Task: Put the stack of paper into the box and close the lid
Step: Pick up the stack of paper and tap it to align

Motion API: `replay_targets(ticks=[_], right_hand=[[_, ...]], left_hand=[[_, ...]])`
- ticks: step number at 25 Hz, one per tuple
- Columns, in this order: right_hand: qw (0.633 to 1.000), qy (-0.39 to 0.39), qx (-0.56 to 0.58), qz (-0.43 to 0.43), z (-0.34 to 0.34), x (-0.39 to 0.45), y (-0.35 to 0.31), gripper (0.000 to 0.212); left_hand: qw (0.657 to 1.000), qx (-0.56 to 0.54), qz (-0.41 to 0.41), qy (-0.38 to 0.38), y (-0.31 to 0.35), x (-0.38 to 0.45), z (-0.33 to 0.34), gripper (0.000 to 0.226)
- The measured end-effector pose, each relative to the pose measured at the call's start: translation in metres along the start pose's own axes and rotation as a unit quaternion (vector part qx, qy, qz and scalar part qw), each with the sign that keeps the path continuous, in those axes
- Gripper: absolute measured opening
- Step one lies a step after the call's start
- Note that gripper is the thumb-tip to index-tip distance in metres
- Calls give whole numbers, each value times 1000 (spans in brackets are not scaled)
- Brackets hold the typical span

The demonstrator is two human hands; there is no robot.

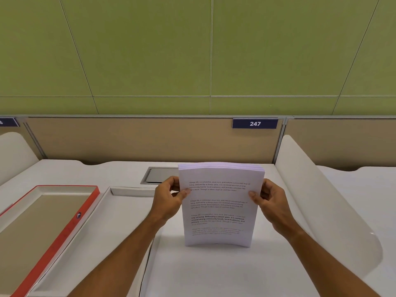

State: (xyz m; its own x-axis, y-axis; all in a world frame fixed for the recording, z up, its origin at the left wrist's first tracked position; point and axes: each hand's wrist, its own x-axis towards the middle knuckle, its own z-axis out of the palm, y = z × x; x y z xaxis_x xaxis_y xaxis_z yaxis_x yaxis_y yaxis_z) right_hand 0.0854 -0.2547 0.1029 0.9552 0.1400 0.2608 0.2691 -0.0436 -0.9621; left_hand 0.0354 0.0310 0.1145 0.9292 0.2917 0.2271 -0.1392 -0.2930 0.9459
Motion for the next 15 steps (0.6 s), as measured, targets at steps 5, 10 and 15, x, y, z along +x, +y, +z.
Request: replay_targets(ticks=[5, 10, 15], right_hand=[[999, -15, 12, 27, -4, -11, 17, 19], [994, -52, -23, 95, -4, -35, 54, 20], [994, -33, -33, 103, -3, -41, 59, 17]], left_hand=[[1000, -9, -10, -8, -14, -9, -3, 16], [996, 35, -78, -13, -51, -38, 8, 16], [993, 14, -116, 11, -56, -44, 11, 11]])
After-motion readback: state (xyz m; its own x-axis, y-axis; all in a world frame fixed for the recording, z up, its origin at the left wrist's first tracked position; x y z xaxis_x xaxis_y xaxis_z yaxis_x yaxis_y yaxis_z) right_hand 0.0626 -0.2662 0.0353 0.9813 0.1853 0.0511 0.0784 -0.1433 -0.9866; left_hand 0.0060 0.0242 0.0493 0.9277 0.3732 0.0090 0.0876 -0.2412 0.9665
